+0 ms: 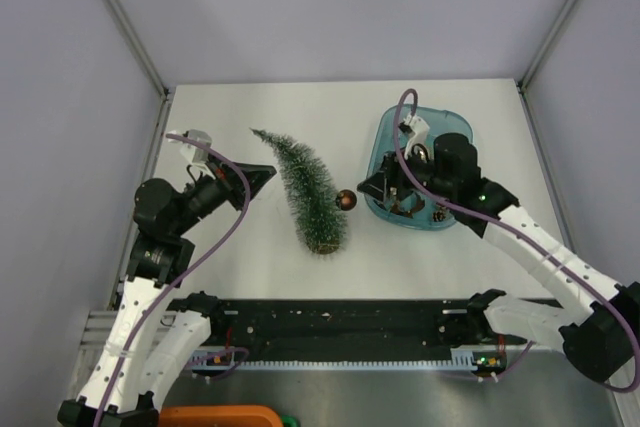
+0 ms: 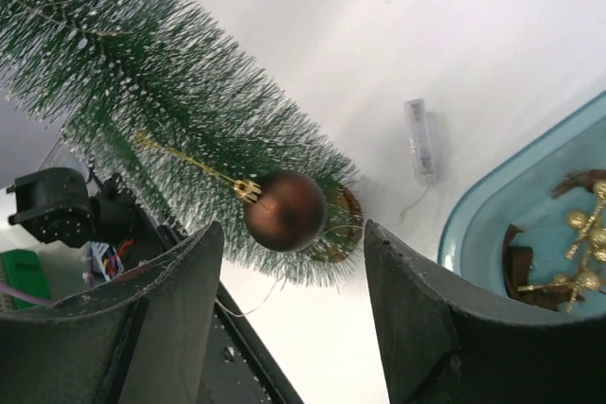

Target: Decorate the small christmas tree

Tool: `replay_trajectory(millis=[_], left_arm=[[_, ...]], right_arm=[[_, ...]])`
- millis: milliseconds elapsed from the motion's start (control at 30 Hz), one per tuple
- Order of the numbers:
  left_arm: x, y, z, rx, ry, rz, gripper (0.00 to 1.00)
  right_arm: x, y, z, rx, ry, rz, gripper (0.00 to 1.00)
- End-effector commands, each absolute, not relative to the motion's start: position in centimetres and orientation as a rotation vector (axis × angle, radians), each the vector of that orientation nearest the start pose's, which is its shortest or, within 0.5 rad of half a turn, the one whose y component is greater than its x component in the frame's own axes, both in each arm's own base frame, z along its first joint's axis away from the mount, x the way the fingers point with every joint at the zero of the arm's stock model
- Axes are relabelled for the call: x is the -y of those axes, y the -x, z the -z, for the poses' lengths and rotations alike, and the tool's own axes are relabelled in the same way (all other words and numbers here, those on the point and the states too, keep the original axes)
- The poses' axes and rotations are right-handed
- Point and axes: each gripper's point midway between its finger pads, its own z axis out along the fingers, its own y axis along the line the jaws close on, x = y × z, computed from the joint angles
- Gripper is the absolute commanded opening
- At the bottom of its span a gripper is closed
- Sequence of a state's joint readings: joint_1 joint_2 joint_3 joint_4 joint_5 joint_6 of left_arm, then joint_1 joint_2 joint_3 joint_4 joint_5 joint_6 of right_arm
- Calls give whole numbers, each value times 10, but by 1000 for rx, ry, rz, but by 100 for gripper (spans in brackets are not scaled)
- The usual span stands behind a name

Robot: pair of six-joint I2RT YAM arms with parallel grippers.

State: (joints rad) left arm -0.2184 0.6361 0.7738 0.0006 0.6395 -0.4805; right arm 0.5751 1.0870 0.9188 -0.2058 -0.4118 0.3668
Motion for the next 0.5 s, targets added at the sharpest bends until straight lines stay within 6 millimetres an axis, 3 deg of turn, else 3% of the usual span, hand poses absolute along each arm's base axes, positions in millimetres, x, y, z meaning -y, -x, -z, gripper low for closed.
replay_trajectory(millis=[0, 100, 233, 467], left_arm=[[169, -209, -379, -1410, -392, 992, 0], [168, -209, -378, -1410, -398, 982, 0], [166, -207, -380, -1402, -406, 962, 0], [164, -204, -387, -1402, -419, 932, 22]], right_arm=[[-238, -262, -273, -1933, 428, -952, 61], [-211, -288, -259, -2017, 269, -850, 61], [-174, -321, -223, -2154, 77, -639, 63], [-136, -355, -167, -2267, -69, -298, 67]])
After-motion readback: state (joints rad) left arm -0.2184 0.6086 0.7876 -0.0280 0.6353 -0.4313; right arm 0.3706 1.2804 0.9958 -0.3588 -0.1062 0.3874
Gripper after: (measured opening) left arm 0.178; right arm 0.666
